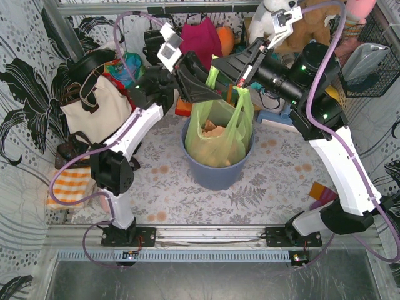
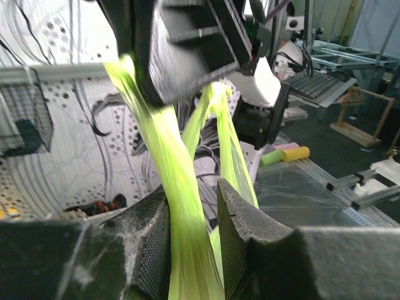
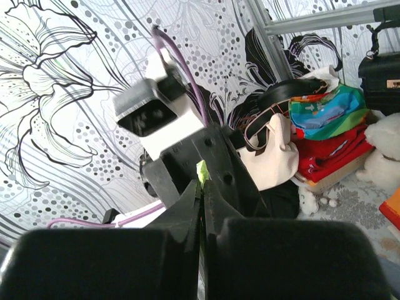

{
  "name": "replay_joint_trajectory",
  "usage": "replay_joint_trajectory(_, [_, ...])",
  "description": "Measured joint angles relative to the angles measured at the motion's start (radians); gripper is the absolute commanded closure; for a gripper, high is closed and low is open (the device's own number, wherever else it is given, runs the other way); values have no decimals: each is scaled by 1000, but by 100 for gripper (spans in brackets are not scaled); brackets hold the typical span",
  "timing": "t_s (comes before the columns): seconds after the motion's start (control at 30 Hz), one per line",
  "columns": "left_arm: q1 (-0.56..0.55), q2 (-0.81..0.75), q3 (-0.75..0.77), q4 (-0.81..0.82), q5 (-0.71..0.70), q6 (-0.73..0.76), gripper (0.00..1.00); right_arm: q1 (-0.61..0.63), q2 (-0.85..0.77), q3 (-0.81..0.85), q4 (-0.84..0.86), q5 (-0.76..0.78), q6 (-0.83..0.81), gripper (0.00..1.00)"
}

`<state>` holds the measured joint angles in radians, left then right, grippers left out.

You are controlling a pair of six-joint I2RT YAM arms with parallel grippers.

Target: Tie the trash bag

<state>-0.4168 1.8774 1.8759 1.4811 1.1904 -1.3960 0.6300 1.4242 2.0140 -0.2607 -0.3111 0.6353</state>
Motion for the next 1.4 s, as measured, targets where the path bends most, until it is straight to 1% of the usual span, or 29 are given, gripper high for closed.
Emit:
replay_joint_trajectory(0.13, [-34, -20, -80, -2, 34, -1, 75, 0, 18, 31, 0, -3, 0, 100])
replay_joint_trajectory(0.27, [-53, -49, -174, 0, 53, 6, 82, 0, 24, 47, -1, -3, 0, 100])
replay_joint_trajectory(0.53, [-45, -79, -319, 2, 66, 17, 88, 1, 26, 58, -4, -3, 0, 100])
replay_joint_trajectory(0.7, [-11, -108, -428, 1, 58, 39, 96, 1, 23, 55, -17, 5, -1, 100])
replay_joint_trajectory(0.8, [10, -135, -463, -14, 53, 74, 99, 1, 16, 44, -21, 10, -5, 100])
replay_joint_trajectory(0.87, [16, -165, -483, -70, 47, 132, 99, 1, 14, 43, -23, 13, -5, 100])
replay_joint_trajectory(0.9, [19, -186, -494, -119, 40, 174, 98, 1, 13, 42, -23, 16, -5, 100])
replay_joint_trajectory(0.97, [20, -232, -509, -251, 26, 282, 87, 1, 5, 34, -18, 20, -5, 100])
replay_joint_trajectory(1.0, [20, -258, -512, -335, 11, 355, 79, 1, -2, 27, -14, 21, -5, 100])
replay_joint_trajectory(1.03, [20, -282, -512, -415, -7, 424, 69, 1, -8, 20, -13, 24, -5, 100])
replay_joint_trajectory(1.07, [19, -309, -511, -499, -27, 496, 61, 1, -13, 13, -10, 26, -5, 100])
replay_joint_trajectory(1.1, [19, -332, -511, -565, -45, 551, 53, 1, -19, 8, -7, 28, -5, 100])
replay_joint_trajectory(1.13, [18, -357, -511, -635, -65, 607, 49, 1, -23, 3, -4, 30, -5, 100])
replay_joint_trajectory(1.2, [18, -402, -511, -751, -110, 706, 44, 1, -26, -2, 0, 32, -5, 100])
replay_joint_trajectory(1.33, [18, -494, -520, -978, -232, 883, 40, 1, -27, -9, 3, 43, -8, 100])
replay_joint_trajectory(1.4, [18, -539, -523, -1069, -289, 946, 40, 1, -27, -15, 4, 47, -12, 100])
